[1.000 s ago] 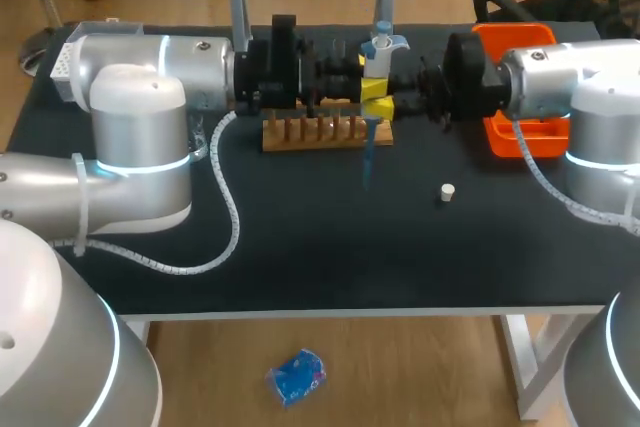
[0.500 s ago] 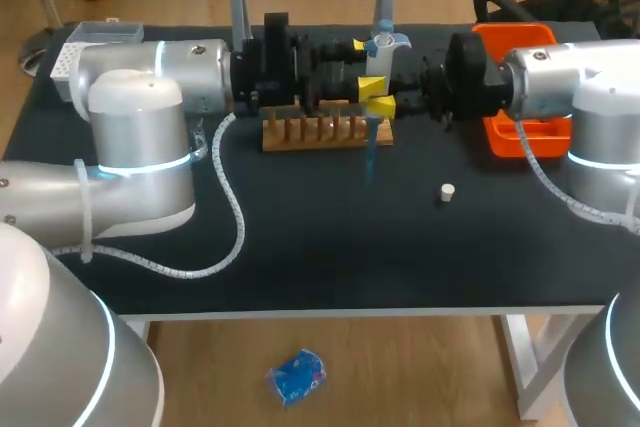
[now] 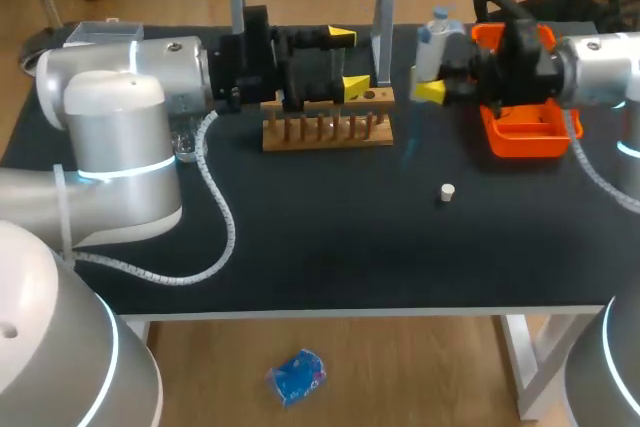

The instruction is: Invert the test tube, pick up the pipette, mount the tip to pipette, aspirate from beaker and dispense into the tube, eject the tip, return the pipette, and cap with the stopper.

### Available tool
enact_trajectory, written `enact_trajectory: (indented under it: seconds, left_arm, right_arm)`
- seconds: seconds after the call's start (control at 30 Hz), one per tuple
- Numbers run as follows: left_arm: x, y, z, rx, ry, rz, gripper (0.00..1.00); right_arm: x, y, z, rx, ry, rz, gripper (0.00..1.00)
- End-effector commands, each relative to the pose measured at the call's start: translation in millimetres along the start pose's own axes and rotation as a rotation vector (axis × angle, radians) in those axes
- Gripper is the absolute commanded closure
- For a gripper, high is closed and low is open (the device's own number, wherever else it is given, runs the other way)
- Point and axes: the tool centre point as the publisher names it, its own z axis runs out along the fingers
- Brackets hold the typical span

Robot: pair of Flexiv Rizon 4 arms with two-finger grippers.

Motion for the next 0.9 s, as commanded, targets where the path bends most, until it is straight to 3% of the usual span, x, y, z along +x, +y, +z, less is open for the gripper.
enact_trajectory:
  seconds: [0.03, 0.5, 0.9]
  left_arm:
    - [0.3, 0.2, 0, 0.001, -0.002, 0.000, 0.00]
    - [0.3, 0.2, 0, 0.001, -0.002, 0.000, 0.00]
    - [0.3, 0.2, 0, 0.001, -0.002, 0.000, 0.00]
  right_arm:
    - [-9, 2, -41, -0.013, 0.005, 0.003, 1.00]
    - [-59, 12, -144, 0.000, -0.114, -0.025, 1.00]
    - [-86, -3, -211, 0.045, -0.251, -0.014, 1.00]
